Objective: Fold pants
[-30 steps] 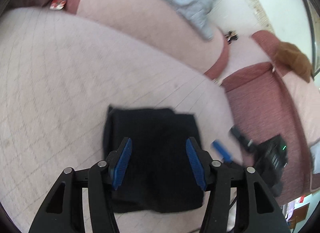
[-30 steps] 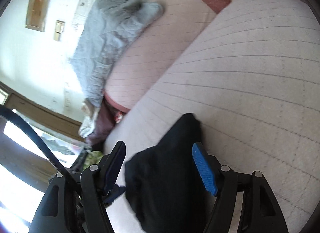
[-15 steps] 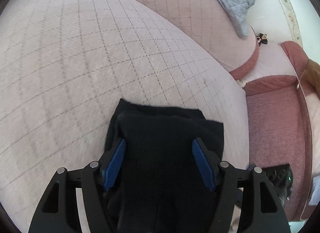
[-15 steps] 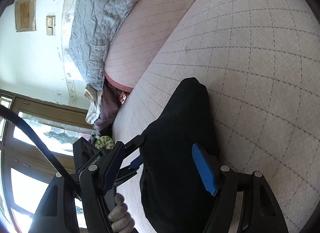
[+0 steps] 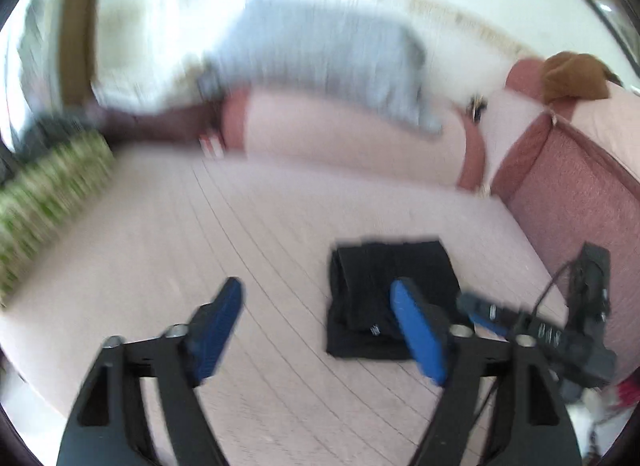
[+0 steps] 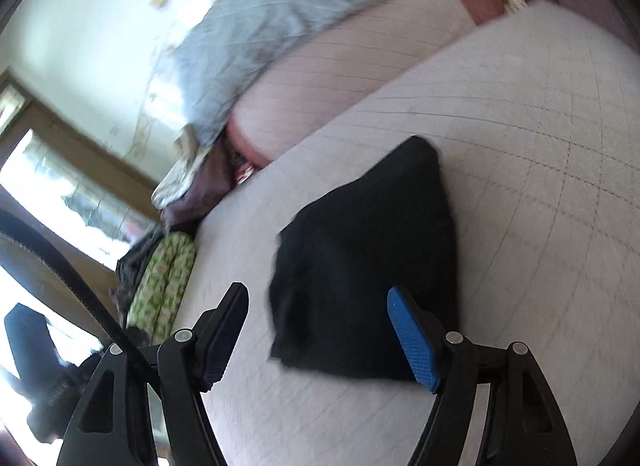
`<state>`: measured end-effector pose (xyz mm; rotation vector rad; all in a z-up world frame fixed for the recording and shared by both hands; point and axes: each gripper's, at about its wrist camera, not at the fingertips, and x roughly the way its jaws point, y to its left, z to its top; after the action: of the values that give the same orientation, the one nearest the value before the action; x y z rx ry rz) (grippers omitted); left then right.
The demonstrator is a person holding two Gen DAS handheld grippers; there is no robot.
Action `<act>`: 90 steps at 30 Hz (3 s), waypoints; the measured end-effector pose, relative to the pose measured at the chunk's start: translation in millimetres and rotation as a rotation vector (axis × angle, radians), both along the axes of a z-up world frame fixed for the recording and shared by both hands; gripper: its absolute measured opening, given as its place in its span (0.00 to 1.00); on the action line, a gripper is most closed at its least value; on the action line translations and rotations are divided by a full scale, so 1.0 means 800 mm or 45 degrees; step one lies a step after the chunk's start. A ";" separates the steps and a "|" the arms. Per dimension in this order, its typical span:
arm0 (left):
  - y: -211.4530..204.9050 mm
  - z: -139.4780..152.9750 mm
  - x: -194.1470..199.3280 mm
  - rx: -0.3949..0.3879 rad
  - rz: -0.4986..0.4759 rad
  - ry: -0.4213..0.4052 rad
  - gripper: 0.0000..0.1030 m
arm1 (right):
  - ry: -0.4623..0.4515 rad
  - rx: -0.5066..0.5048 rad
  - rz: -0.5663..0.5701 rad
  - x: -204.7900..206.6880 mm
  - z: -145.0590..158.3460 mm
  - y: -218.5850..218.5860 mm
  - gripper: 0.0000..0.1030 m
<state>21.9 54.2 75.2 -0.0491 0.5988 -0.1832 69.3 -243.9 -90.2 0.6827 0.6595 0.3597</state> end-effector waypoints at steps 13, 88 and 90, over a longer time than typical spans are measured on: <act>-0.045 -0.006 -0.059 0.122 -0.004 -0.222 1.00 | -0.130 -0.499 -0.173 -0.139 0.014 0.026 0.86; -0.034 -0.225 0.034 0.226 -0.083 0.410 1.00 | 0.171 -0.714 -0.217 -0.078 -0.087 0.059 0.89; -0.031 -0.225 0.036 0.209 -0.083 0.424 1.00 | 0.168 -0.707 -0.224 -0.079 -0.085 0.057 0.89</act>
<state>50.4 29.3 -104.8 0.1010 0.9461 -0.1901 6.0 -198.3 -158.5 0.2300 0.7756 -0.0388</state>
